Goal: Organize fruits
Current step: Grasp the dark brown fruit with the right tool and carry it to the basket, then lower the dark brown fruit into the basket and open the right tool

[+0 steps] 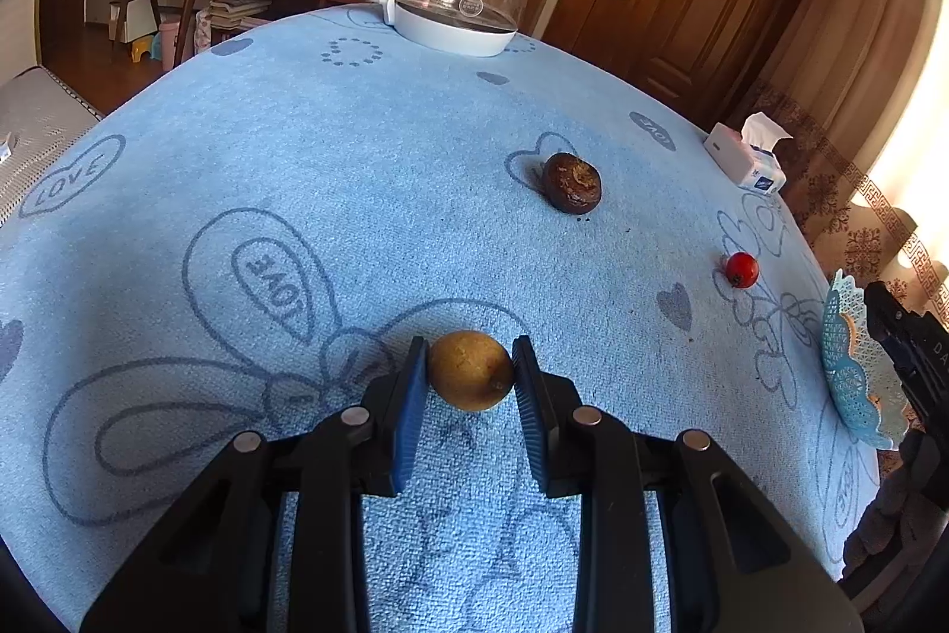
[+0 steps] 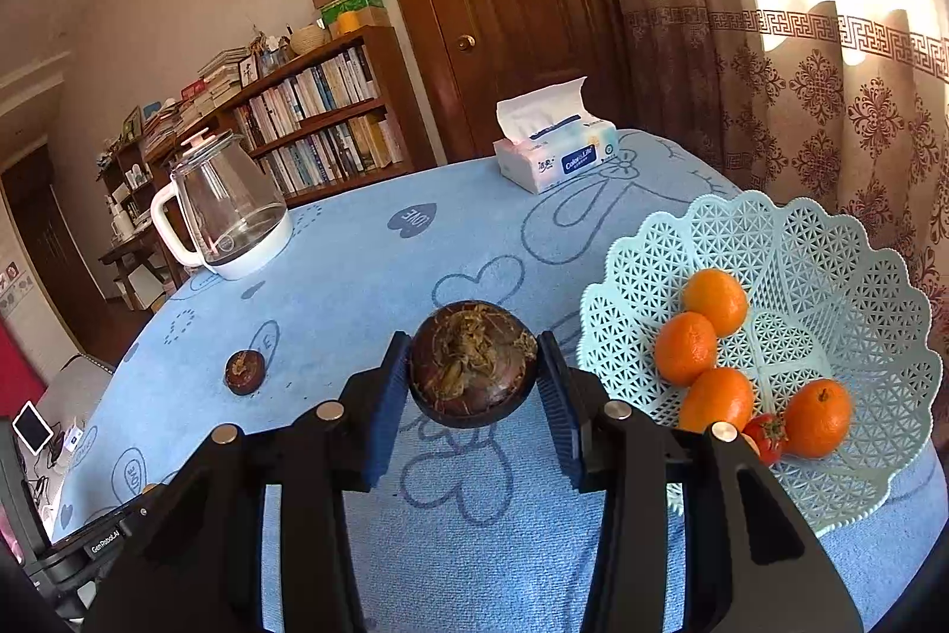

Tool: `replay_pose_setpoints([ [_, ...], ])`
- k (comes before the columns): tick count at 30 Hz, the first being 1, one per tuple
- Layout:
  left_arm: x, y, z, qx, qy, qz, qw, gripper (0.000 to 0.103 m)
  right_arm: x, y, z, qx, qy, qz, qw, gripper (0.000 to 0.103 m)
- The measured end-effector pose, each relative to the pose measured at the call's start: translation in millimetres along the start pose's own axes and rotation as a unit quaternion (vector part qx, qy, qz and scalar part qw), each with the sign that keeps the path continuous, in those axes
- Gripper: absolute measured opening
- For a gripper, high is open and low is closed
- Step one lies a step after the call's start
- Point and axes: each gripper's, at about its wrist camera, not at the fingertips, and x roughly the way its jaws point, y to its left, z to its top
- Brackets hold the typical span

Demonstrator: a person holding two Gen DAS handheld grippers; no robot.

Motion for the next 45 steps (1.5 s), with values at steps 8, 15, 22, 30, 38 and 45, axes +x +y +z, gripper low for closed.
replay_pose_setpoints([
  [8,0,0,0,0.001,0.0,0.009,1.0,0.029,-22,-62,12,0.033,-0.021,-0.059,0.998,0.044],
  [15,1,0,0,0.001,0.002,0.019,0.9998,0.029,-34,-103,17,0.059,-0.034,-0.092,0.993,0.044],
  [22,2,-3,1,0.01,0.007,0.015,0.9998,0.029,-36,-110,13,0.062,-0.03,-0.082,0.994,0.044],
  [30,-2,-16,3,0.008,0.02,-0.019,0.9996,0.029,-38,-125,12,0.087,-0.044,-0.102,0.99,0.047],
  [38,-8,-80,4,0.067,0.014,-0.072,0.9951,0.029,-46,-130,7,0.096,-0.074,-0.141,0.983,0.059],
  [45,-9,-150,3,0.128,0.004,-0.123,0.9841,0.029,-44,-128,2,0.103,-0.082,-0.15,0.98,0.07],
])
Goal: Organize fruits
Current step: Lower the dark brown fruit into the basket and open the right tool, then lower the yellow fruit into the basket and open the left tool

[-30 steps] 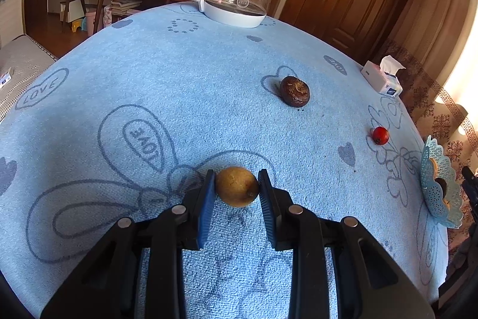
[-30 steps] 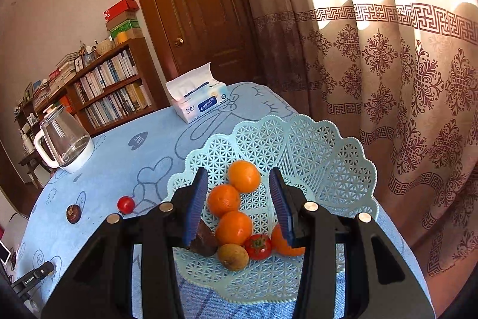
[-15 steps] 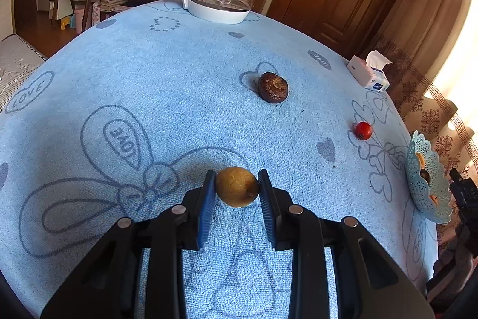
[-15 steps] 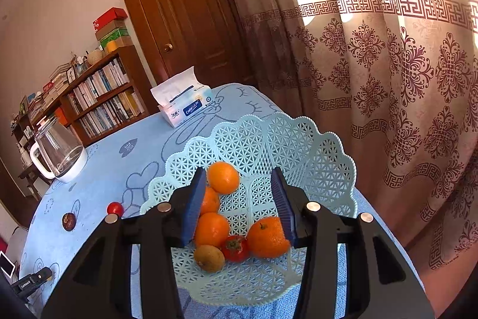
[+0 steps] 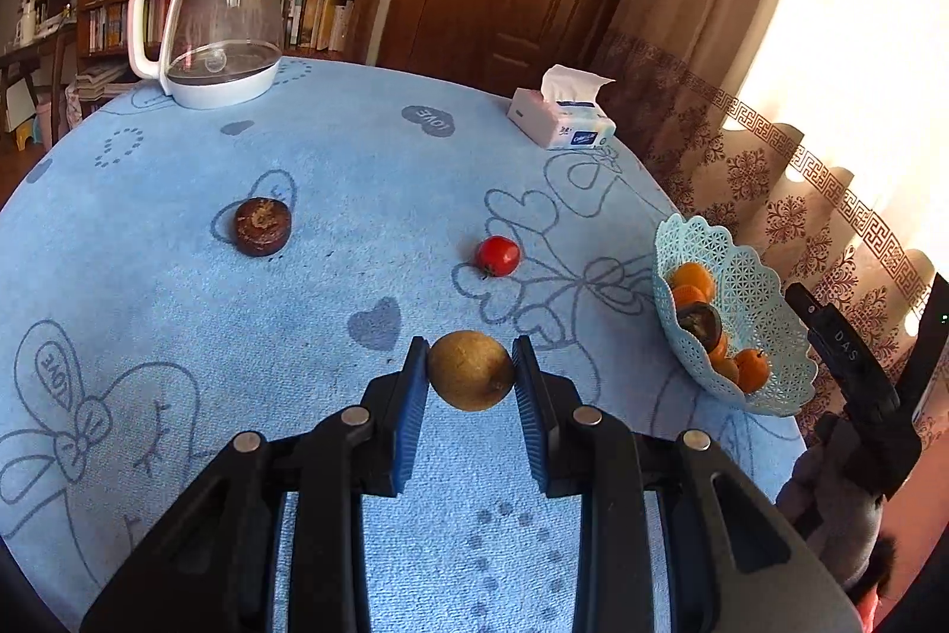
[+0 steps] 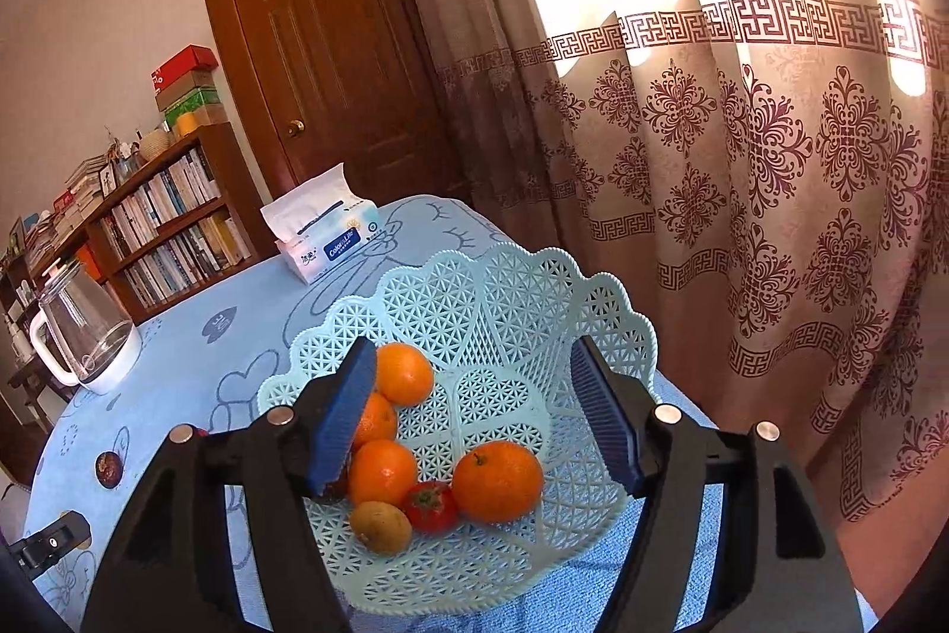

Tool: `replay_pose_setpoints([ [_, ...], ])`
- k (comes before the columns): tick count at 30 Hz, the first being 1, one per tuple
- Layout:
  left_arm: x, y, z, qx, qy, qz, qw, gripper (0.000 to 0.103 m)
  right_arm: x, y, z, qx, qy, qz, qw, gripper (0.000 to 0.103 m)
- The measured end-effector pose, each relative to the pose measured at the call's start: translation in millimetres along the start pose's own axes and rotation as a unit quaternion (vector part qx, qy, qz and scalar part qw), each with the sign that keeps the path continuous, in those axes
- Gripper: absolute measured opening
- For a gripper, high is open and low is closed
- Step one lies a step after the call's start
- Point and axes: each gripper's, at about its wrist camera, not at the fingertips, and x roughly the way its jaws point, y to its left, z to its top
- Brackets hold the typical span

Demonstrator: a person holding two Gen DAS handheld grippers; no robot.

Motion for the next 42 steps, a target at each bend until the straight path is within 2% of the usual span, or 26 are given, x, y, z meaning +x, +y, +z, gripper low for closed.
replay_pose_setpoints([
  [3,9,-28,5,0.026,-0.001,-0.018,0.9995,0.029,1,-5,-2,0.014,-0.001,-0.007,1.0,0.07],
  [7,22,-59,7,0.054,0.005,-0.04,0.9977,0.029,-1,-7,-2,0.02,-0.01,-0.019,1.0,0.077],
  [11,34,-90,7,0.08,0.009,-0.062,0.9948,0.029,-1,-4,-2,0.015,-0.014,-0.026,0.999,0.077],
  [19,61,-127,4,0.112,0.028,-0.107,0.9876,0.029,0,-13,1,0.042,-0.015,-0.031,0.999,0.077],
  [25,73,-135,0,0.119,0.036,-0.119,0.9852,0.029,1,-13,2,0.045,-0.013,-0.027,0.999,0.077],
  [27,74,-135,-2,0.122,0.034,-0.122,0.9845,0.032,1,-14,2,0.046,-0.014,-0.027,0.998,0.077],
  [29,74,-133,-2,0.119,0.032,-0.132,0.9836,0.047,1,-15,2,0.049,-0.014,-0.028,0.998,0.077],
  [31,71,-129,-2,0.113,0.017,-0.125,0.9856,0.059,1,-17,2,0.053,-0.014,-0.029,0.998,0.077],
  [34,72,-120,0,0.098,0.02,-0.126,0.987,0.059,1,-17,2,0.054,-0.014,-0.03,0.998,0.077],
  [42,74,-98,2,0.075,0.017,-0.098,0.9922,0.06,0,-14,2,0.05,-0.016,-0.032,0.998,0.077],
])
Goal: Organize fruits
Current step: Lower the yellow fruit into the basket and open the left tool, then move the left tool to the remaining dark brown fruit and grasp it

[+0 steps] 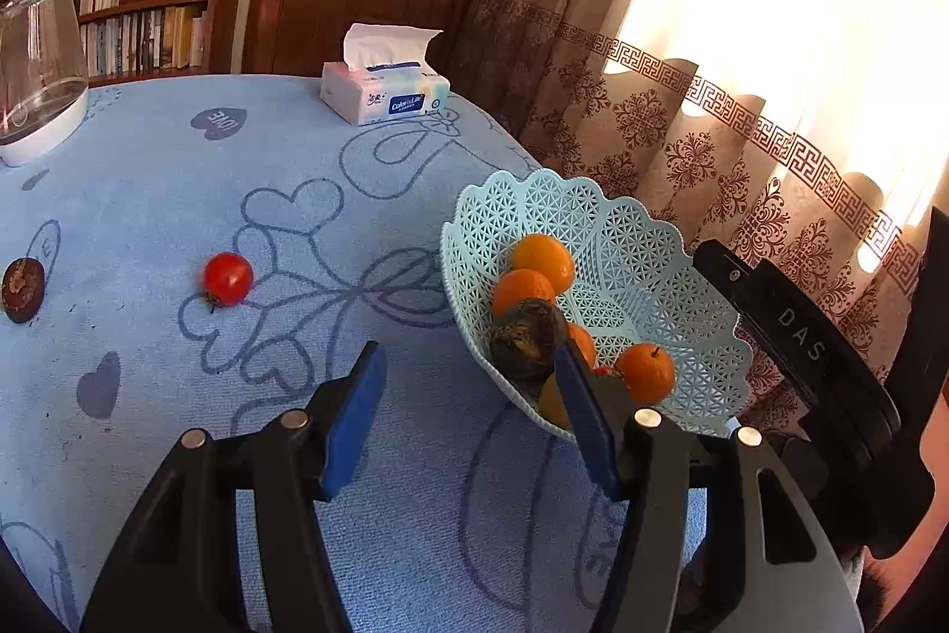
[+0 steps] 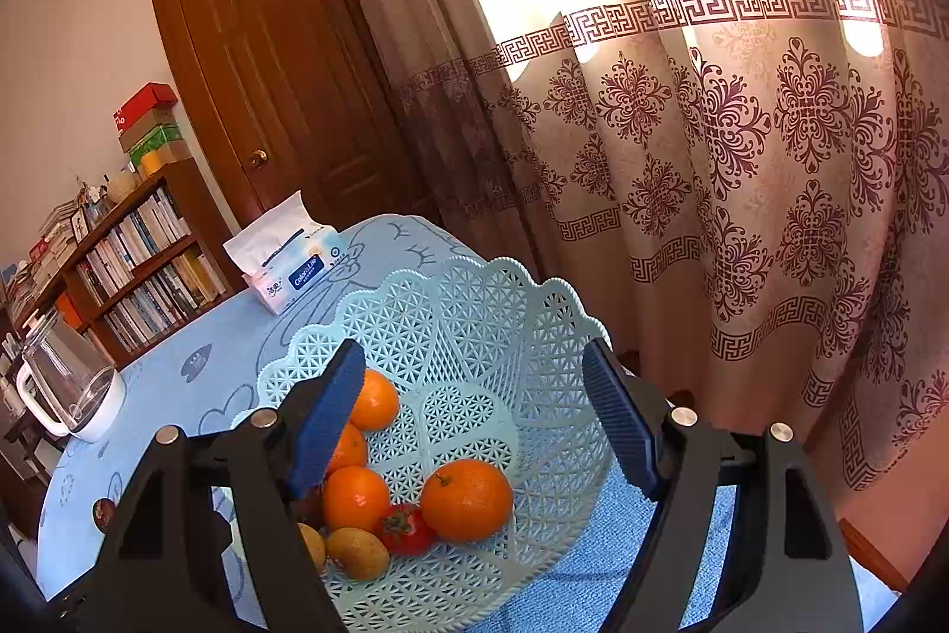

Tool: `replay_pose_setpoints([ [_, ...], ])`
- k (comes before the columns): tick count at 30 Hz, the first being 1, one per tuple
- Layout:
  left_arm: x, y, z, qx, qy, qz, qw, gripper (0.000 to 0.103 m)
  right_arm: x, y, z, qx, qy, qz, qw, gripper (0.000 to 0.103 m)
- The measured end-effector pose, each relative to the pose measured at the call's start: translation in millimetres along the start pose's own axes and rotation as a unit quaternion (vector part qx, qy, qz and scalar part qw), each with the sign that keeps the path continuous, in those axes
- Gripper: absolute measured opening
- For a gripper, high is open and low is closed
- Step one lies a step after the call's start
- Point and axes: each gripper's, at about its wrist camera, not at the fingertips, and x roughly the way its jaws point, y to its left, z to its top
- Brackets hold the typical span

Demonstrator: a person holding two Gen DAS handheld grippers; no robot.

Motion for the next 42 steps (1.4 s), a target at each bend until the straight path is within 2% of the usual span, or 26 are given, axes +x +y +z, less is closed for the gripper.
replay_pose_setpoints([
  [3,0,4,-1,-0.001,0.0,0.012,0.9999,0.061,0,1,0,-0.002,-0.001,0.0,1.0,0.078],
  [10,-5,12,-3,0.002,-0.01,0.045,0.9989,0.073,-1,3,-1,-0.01,-0.005,0.001,1.0,0.079],
  [15,-6,20,-4,-0.001,-0.014,0.074,0.9971,0.08,-2,5,-2,-0.016,-0.007,0.002,1.0,0.084],
  [23,-11,31,-5,-0.001,-0.021,0.106,0.9942,0.08,-2,10,-3,-0.029,-0.007,0.01,1.0,0.084],
  [26,-13,35,-5,-0.003,-0.024,0.111,0.9935,0.08,-1,12,-4,-0.031,-0.004,0.014,0.999,0.09],
  [29,-15,38,-5,-0.003,-0.026,0.121,0.9924,0.08,-2,13,-4,-0.034,-0.004,0.019,0.999,0.09],
  [32,-18,41,-6,-0.001,-0.029,0.136,0.9903,0.09,0,15,-5,-0.031,0.004,0.047,0.998,0.097],
  [35,-21,46,-7,-0.001,-0.032,0.144,0.989,0.09,1,16,-5,-0.022,0.016,0.086,0.996,0.097],
  [42,-30,59,-7,-0.013,-0.037,0.159,0.9864,0.09,0,28,-10,-0.042,0.024,0.105,0.993,0.098],
])
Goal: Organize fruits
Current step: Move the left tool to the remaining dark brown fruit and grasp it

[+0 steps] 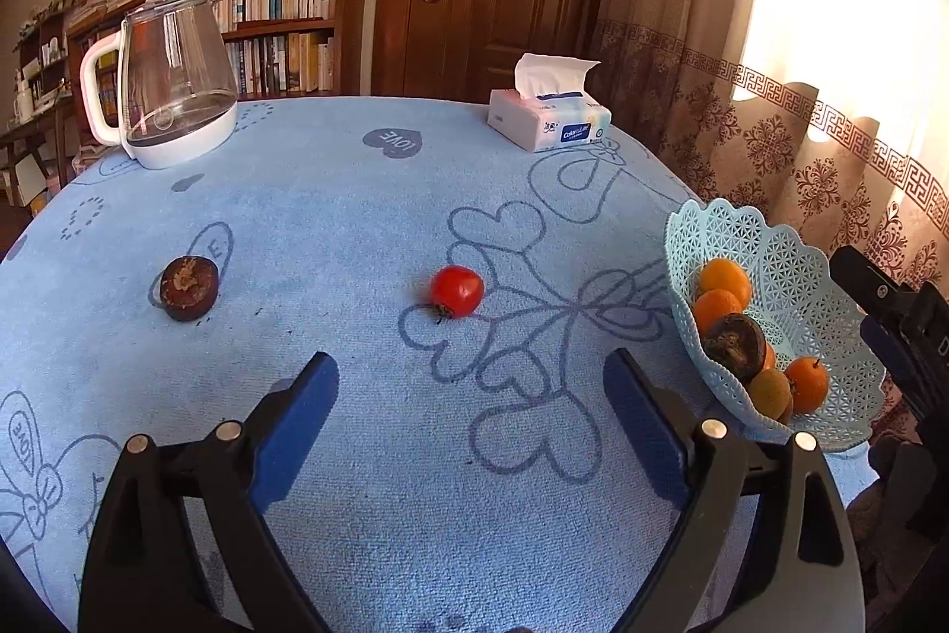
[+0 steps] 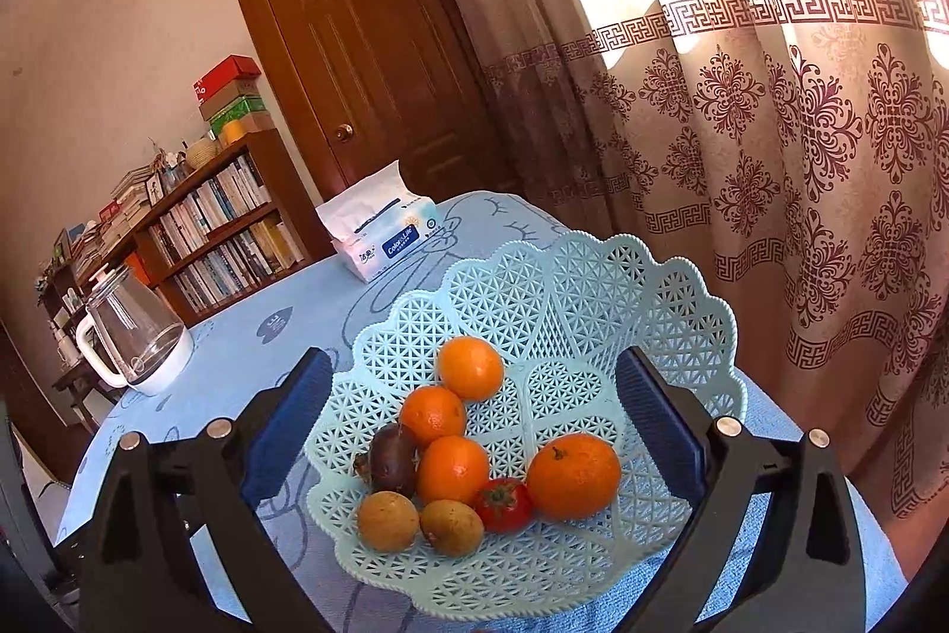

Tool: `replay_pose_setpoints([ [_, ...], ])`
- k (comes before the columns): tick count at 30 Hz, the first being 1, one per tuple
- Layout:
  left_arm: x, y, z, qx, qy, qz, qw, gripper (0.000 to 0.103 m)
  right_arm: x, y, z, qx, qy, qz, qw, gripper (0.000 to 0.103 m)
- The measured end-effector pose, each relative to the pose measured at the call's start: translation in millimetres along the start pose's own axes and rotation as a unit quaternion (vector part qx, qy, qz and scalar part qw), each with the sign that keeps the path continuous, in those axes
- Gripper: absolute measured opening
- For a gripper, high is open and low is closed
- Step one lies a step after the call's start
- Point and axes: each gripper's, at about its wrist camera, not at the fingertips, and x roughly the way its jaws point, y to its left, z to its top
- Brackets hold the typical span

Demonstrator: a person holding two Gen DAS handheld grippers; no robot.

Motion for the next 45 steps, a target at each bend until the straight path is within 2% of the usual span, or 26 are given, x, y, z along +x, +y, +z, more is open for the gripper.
replay_pose_setpoints([
  [6,0,14,-1,0.0,-0.002,0.033,0.9995,0.09,2,5,-2,-0.011,0.008,0.003,1.0,0.098],
  [18,0,49,-2,-0.025,0.003,0.059,0.9979,0.09,0,12,-5,-0.029,0.0,-0.003,1.0,0.098],
  [24,-2,80,2,-0.053,0.002,0.077,0.9956,0.09,-10,27,-8,-0.072,-0.031,-0.018,0.997,0.098],
  [29,-1,119,5,-0.106,0.011,0.096,0.9897,0.09,-18,45,-14,-0.122,-0.054,-0.024,0.991,0.098],
  [32,0,139,6,-0.134,0.017,0.108,0.985,0.09,-19,51,-16,-0.142,-0.057,-0.022,0.988,0.098],
  [36,5,157,11,-0.148,0.025,0.121,0.9812,0.09,-18,54,-17,-0.149,-0.054,-0.017,0.987,0.098],
  [40,18,168,20,-0.147,0.043,0.117,0.9813,0.089,-18,53,-17,-0.148,-0.051,-0.016,0.988,0.098],
  [45,39,169,29,-0.136,0.073,0.094,0.9835,0.078,-17,54,-17,-0.153,-0.05,-0.016,0.987,0.098],
])
